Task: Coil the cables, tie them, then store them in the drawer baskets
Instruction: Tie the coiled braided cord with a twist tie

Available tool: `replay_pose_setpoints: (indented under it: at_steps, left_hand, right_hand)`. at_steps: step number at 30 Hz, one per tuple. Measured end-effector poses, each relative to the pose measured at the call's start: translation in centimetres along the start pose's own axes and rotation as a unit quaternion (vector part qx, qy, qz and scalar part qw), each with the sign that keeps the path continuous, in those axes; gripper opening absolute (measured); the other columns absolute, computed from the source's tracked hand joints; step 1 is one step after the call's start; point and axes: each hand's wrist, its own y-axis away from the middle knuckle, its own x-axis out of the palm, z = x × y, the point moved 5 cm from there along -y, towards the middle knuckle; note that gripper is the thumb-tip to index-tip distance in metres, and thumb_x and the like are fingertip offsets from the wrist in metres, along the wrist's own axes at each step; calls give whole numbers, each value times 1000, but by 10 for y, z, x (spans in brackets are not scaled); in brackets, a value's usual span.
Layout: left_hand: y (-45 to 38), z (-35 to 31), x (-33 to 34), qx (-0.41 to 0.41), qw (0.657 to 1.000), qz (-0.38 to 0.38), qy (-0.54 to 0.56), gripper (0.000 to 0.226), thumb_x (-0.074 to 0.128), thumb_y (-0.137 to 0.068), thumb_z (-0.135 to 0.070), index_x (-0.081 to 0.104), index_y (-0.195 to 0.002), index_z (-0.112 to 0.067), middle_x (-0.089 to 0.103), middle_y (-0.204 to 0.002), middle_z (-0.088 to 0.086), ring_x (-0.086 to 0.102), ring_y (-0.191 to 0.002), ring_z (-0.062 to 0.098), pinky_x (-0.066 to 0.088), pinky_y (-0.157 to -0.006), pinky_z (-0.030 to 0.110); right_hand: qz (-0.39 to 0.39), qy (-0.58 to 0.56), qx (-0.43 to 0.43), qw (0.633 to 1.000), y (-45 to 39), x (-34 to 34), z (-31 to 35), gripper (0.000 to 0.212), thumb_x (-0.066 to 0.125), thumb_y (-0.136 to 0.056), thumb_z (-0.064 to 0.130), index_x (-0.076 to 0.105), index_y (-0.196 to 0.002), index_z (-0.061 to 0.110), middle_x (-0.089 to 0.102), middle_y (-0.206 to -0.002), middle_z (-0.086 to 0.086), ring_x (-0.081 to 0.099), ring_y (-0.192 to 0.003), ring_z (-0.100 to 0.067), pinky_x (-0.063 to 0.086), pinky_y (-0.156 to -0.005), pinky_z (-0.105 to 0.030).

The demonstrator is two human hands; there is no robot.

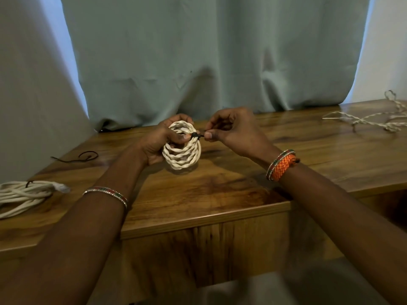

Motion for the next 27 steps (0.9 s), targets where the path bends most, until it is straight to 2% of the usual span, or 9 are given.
replay_pose_setpoints:
  at_steps: [4,8,11,15,23,27]
  left_hand:
    - [1,0,-2,-1,1000,-3,2,33,54,-61,6,51,-88,-12,64,-61,-1,60,-52,9,50,-50,16]
    - [1,0,-1,-5,1000,-5,-5,34,55,-61,7,51,-88,-12,64,-60,-1,58,-50,8,48,-47,15]
    - [1,0,1,-7,1000,6,-8,40,56,-59,15,50,-90,-11,68,-63,0,61,-52,9,49,-48,15]
    - [1,-1,3,-7,1000,10,-5,34,53,-61,7,50,-90,-10,70,-67,0,64,-56,10,51,-51,17]
    - [0,-1,3,-2,1000,7,-5,34,53,-61,7,51,-90,-11,70,-68,2,65,-57,11,51,-52,17]
    - [0,0,2,-1,1000,6,-5,35,54,-60,7,51,-90,-12,71,-70,3,66,-60,12,53,-56,19]
  right_hand:
    - [7,47,-14,999,0,2,2,11,78,-74,11,72,-80,19,71,-78,4,66,-74,-2,52,-68,-13]
    - [1,65,-19,998,0,0,1,10,77,-75,11,74,-82,17,68,-73,8,64,-71,2,47,-65,-7]
    - [5,76,-29,997,1,0,2,10,78,-74,10,75,-83,15,68,-72,8,63,-70,3,48,-66,-6]
    - [7,85,-45,995,2,0,4,11,78,-73,8,76,-84,12,71,-75,3,64,-70,2,50,-67,-8]
    - [-5,78,-47,996,3,-2,4,9,77,-73,7,76,-81,12,73,-74,-1,67,-69,-5,55,-67,-16]
    - [-14,86,-57,995,3,-1,5,8,77,-73,6,76,-79,11,72,-72,-2,66,-66,-4,52,-65,-14]
